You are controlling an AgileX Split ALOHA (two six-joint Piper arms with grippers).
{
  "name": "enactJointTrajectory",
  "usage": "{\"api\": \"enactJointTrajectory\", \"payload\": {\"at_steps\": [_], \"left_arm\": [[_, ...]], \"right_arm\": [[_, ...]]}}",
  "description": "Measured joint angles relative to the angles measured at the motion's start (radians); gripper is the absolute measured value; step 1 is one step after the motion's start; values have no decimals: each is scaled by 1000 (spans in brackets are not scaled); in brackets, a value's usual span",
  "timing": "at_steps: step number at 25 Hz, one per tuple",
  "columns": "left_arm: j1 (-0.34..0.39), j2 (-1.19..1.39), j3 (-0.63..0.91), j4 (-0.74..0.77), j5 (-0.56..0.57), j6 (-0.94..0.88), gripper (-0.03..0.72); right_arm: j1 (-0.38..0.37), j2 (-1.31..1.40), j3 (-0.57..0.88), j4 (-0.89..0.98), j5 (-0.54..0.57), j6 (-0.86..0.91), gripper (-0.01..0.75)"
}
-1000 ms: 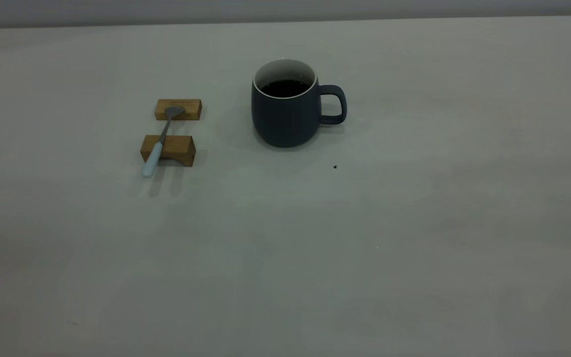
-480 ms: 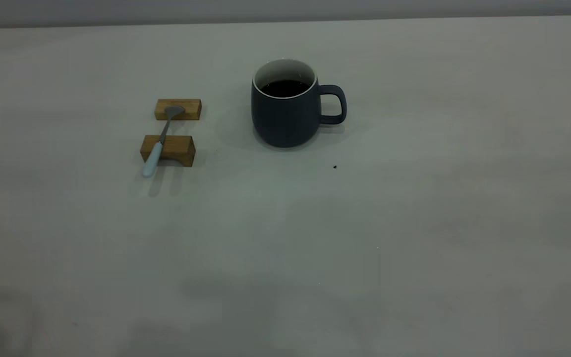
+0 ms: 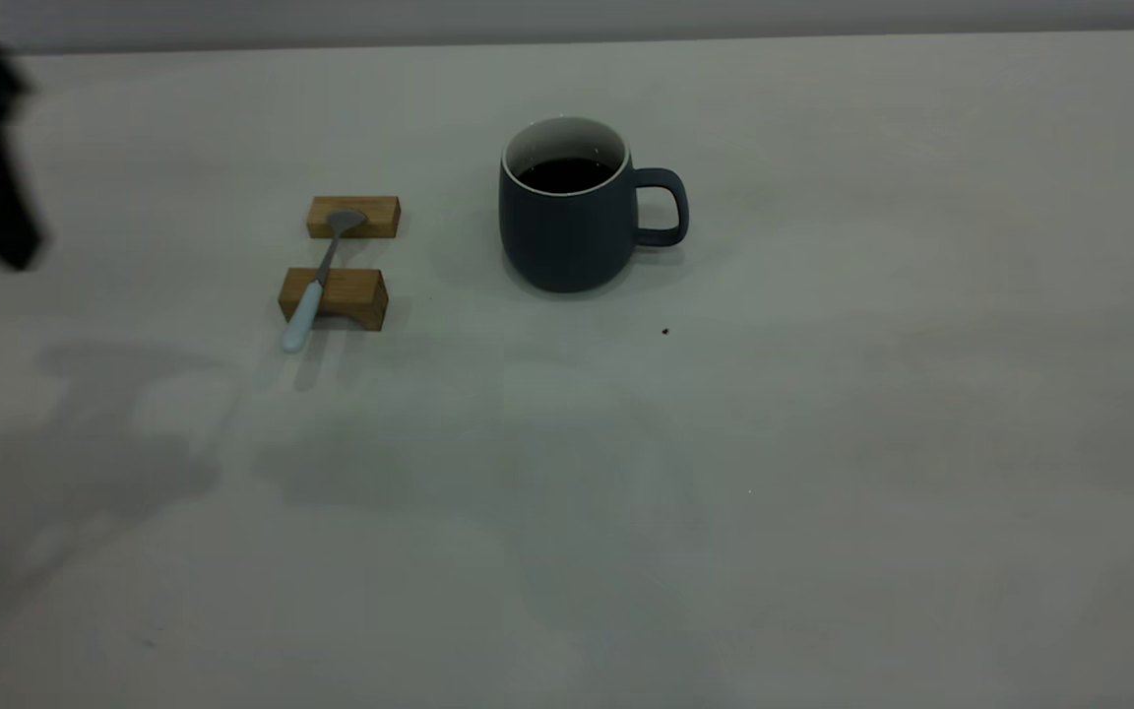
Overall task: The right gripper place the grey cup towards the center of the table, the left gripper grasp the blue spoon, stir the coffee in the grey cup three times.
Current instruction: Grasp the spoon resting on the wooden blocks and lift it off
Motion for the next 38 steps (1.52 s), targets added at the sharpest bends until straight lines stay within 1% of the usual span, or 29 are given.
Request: {"api": "enactJointTrajectory", "payload": {"at_steps": [3,5,8,12,18,23,29,34,38], "left_arm": [[-57,160,-121,-5,-2,-7,585],[-83,252,-205,-7,10,-23,585],[-105,358,-298,-7,22,-54,585],[-132,440,-363,-7,4,-85,585],[-153,533,-392,4,-48,-138,585],[-154,545,-397,7,-108,-158,585],[-154,583,-399,7,-128,-160,585],[-154,620,-403,7,-174,-160,585],[-154,650,-426,3,-179,-160,585]], "right_arm": [[0,0,0,0,0,0,511],[0,0,0,0,0,0,511],[0,0,0,0,0,0,511],[0,0,0,-1,0,0,511],[0,-1,0,-1,0,0,511],[0,-1,0,-1,0,0,511],[0,-1,0,-1,0,0,511],[0,-1,0,-1,0,0,511],[0,-1,0,-1,0,0,511]]}}
